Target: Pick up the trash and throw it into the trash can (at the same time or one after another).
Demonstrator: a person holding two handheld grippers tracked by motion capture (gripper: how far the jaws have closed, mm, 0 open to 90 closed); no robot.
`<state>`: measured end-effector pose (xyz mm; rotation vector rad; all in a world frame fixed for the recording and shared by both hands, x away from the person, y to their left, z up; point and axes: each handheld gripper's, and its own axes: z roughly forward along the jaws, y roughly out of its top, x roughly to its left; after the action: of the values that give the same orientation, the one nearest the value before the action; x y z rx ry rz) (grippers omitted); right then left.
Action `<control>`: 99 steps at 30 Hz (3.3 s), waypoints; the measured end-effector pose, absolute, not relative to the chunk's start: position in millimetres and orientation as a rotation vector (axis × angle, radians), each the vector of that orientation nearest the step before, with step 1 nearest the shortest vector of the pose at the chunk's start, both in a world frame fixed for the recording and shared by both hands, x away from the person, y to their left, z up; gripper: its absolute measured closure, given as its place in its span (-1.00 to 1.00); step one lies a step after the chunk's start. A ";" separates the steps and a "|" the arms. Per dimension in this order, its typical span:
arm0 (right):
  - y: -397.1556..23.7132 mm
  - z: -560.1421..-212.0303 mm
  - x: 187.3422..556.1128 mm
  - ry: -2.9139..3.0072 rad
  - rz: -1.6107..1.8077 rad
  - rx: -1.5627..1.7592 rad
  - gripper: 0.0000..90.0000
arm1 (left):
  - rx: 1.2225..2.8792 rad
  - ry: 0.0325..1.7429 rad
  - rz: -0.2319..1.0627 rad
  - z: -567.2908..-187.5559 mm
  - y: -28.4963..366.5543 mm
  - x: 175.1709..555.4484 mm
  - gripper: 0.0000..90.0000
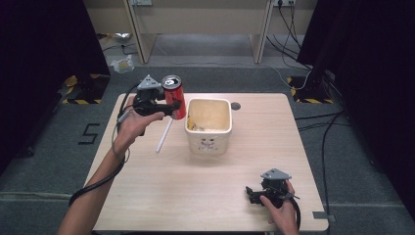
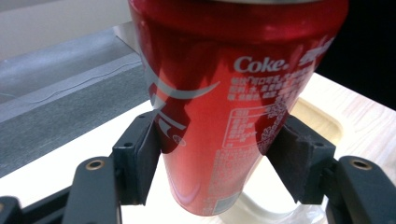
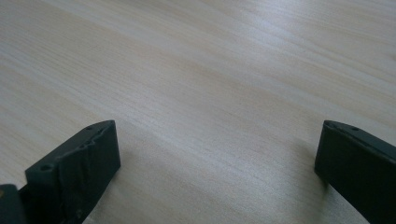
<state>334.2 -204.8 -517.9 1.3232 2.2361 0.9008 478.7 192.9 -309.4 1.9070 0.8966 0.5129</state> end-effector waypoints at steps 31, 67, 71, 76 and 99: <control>-205.1 -517.9 334.3 2.237 0.897 1.318 -0.99 | 1.972 0.839 0.406 -340.2 126.9 489.9 -0.22; -205.0 -518.0 334.4 2.235 0.902 1.318 -0.99 | 2.057 0.840 0.303 -372.2 101.0 494.9 -0.25; -205.0 -518.1 334.5 2.235 0.902 1.316 -0.99 | 2.068 0.834 0.293 -374.7 98.9 495.1 -0.25; -205.2 -517.9 334.4 2.237 0.899 1.316 -0.99 | 2.076 0.840 0.279 -377.7 97.2 496.4 -0.26; -205.1 -517.9 334.4 2.241 0.903 1.318 -0.99 | 2.068 0.820 0.245 -376.0 90.7 494.9 -0.30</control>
<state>334.4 -205.1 -517.9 1.3179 2.2406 0.9027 494.9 90.7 -376.0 2.0684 0.8204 0.2447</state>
